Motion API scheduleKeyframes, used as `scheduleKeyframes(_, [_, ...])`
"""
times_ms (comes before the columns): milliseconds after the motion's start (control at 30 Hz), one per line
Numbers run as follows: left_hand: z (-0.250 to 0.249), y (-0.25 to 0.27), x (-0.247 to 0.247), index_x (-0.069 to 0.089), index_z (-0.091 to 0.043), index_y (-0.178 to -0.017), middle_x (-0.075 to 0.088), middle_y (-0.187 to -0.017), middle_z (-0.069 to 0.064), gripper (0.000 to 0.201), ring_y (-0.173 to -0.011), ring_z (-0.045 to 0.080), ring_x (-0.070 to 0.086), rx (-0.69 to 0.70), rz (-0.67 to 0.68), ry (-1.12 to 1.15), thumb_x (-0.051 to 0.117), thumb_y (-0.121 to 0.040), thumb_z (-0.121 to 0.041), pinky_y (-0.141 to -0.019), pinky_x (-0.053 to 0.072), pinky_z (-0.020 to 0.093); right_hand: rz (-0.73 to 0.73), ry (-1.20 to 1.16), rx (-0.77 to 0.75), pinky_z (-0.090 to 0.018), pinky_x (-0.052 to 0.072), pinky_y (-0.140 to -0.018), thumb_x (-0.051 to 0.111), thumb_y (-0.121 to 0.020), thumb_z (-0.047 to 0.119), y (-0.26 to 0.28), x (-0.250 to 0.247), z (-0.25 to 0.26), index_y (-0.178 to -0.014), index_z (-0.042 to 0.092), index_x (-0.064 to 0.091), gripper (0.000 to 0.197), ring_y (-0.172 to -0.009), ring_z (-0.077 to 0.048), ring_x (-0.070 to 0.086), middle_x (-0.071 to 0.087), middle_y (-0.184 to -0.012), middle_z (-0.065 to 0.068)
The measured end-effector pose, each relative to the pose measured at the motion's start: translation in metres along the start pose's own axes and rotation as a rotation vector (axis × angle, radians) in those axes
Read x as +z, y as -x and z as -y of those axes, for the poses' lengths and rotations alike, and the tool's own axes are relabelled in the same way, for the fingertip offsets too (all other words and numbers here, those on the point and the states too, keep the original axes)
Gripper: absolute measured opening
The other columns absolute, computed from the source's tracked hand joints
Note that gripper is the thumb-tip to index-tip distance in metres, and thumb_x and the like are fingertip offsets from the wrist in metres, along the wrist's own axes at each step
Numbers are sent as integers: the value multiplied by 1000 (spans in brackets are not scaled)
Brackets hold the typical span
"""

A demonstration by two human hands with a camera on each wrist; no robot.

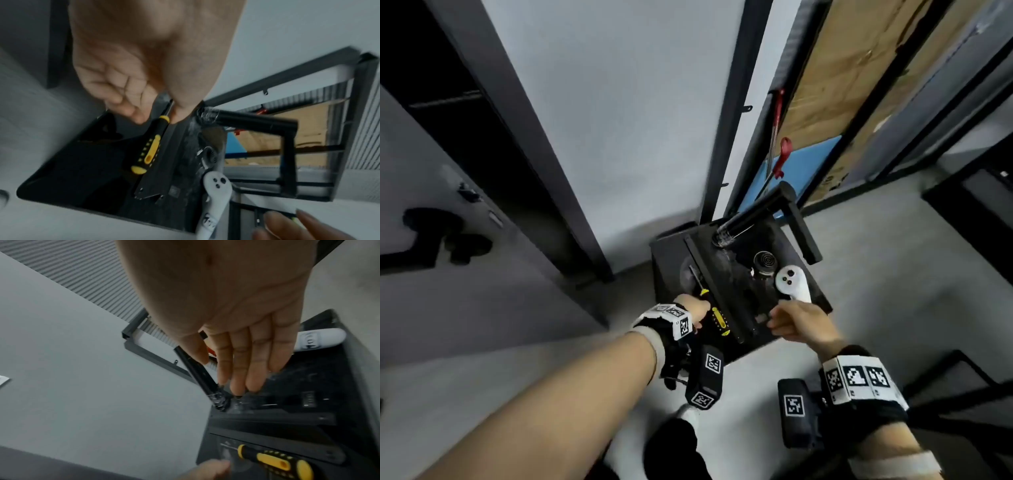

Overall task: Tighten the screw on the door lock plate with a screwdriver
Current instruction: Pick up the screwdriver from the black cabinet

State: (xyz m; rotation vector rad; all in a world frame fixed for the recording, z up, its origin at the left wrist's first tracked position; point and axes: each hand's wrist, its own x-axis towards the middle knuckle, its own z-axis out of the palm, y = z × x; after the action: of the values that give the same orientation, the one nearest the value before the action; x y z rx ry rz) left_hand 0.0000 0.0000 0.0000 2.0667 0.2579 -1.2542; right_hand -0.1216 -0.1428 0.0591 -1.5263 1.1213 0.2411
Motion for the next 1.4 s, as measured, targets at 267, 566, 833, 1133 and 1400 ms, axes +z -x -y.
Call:
scheduleKeyframes(267, [-2, -36, 34, 55, -13, -69, 65, -81, 7, 32, -77, 28, 61, 73, -127, -298, 65, -78, -42, -68, 49, 29, 52, -12, 146, -26, 42, -63, 42, -96, 21, -23, -26, -35, -75, 8, 60, 31, -64, -19, 59, 66, -68, -7])
scheduleKeyframes(566, [19, -43, -9, 52, -7, -60, 62, -63, 12, 37, -59, 25, 63, 35, -79, 143, 66, -73, -40, -53, 46, 25, -35, 28, 15, -22, 39, -47, 43, -94, 12, -36, 34, 3, -69, 8, 58, 29, -44, -13, 49, 54, -58, -6])
scheduleKeyframes(833, [98, 1, -186, 43, -5, -96, 57, -71, 8, 9, -38, 11, 51, 325, -45, 434, 42, -98, -13, -36, 43, 17, 121, 108, -187, -23, 37, -54, 44, -94, 10, -22, 190, 55, -88, 10, 58, 16, -60, -13, 49, 58, -75, -6])
scheduleKeyframes(1133, [160, 56, -312, 65, -20, -92, 61, -67, -8, 7, -56, -2, 55, 769, -660, 161, 63, -87, -25, -52, 39, 9, 270, 119, -377, -19, 40, -63, 46, -91, 0, -19, 334, 109, -129, 6, 48, 38, -72, -11, 51, 52, -108, -10])
scheduleKeyframes(1400, [187, 68, -284, 65, -19, -84, 63, -65, -12, 14, -60, 6, 59, 1166, -990, 112, 62, -76, -30, -59, 44, 9, 423, 166, -609, -12, 45, -74, 61, -80, -11, -35, 376, 120, -146, 12, 27, 78, -106, -17, 46, 42, -138, -12])
